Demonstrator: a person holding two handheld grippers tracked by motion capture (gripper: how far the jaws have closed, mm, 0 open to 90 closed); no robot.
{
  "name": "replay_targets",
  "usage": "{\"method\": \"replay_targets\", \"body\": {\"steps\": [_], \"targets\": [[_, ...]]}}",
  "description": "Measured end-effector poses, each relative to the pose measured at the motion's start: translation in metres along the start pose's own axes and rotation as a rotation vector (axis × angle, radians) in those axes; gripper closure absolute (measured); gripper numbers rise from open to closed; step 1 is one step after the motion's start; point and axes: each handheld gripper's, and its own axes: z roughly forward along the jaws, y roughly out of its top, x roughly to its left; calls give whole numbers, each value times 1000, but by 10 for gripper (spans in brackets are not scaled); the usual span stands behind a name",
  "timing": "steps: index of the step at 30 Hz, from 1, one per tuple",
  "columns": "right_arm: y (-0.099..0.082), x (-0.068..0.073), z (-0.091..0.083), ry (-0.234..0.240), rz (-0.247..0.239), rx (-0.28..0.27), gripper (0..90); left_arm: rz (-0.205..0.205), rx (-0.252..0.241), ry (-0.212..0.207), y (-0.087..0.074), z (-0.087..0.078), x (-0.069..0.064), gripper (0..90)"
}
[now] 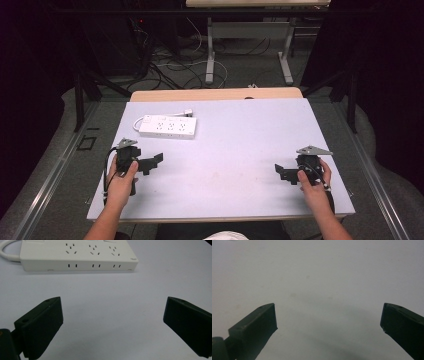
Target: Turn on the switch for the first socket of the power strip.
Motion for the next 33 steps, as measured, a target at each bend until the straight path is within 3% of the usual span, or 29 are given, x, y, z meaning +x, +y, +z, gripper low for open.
{"method": "replay_targets", "body": {"steps": [5,33], "targets": [[0,0,0,0,-1,2,1,10,9,15,-3,3,1,29],[-1,-1,2,1,4,13,1,15,32,2,-7,10,-2,39]]}}
